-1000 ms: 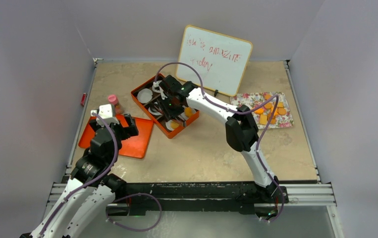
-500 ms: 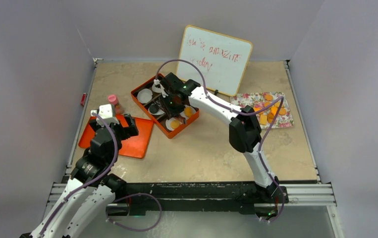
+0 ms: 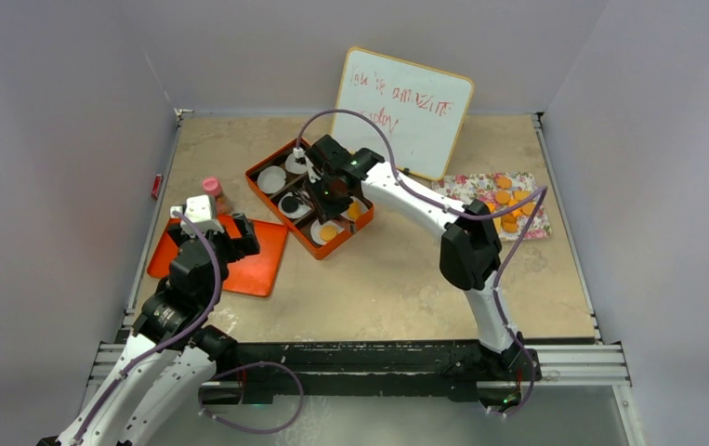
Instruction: Pack the cookies
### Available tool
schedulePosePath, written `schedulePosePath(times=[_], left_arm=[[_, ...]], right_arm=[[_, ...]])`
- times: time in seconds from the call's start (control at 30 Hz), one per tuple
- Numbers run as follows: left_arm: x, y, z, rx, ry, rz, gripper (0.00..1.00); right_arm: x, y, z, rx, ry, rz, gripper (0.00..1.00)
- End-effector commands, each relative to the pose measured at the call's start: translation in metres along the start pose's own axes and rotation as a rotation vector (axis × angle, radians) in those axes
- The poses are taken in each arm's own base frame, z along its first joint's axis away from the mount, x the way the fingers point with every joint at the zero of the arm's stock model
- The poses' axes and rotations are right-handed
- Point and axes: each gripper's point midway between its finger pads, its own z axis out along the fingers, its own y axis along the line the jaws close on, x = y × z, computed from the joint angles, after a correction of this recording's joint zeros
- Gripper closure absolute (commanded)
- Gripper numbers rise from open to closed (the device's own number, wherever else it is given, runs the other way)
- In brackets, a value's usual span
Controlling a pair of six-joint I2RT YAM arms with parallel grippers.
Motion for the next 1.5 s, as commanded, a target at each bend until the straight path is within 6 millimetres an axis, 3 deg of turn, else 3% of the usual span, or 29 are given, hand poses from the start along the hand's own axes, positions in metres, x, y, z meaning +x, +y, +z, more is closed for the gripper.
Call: schedulePosePath(times=[0.0, 0.2, 0.43, 0.67, 0.93, 1.17, 1.47], left_arm=[[-0.007, -0.006, 0.002, 0.026, -0.023, -0.009, 0.03], [-0.002, -0.028, 0.005, 0.122, 0.026, -0.004, 0.04], [0.012, -0.068, 0.012, 0.288, 0.122, 0.003, 0.06], [0.030, -0.106, 0.019, 0.440, 0.228, 0.024, 0.07], [0.051, -0.148, 0.032, 0.588, 0.354, 0.046, 0.06], [0.062, -0.175, 0.045, 0.652, 0.421, 0.067, 0.06], [0.085, -0.208, 0.062, 0.715, 0.499, 0.096, 0.07]], right_arm=[[-0.006, 0.006, -0.042, -0.003, -0.067, 0.009, 0.74], [-0.004, -0.012, -0.070, 0.080, -0.131, 0.012, 0.70], [0.012, -0.054, -0.102, 0.174, -0.189, 0.088, 0.67], [0.046, -0.119, -0.138, 0.291, -0.237, 0.254, 0.64], [0.094, -0.176, -0.177, 0.447, -0.274, 0.408, 0.57], [0.128, -0.204, -0.193, 0.527, -0.270, 0.508, 0.52], [0.151, -0.225, -0.194, 0.572, -0.265, 0.581, 0.48]])
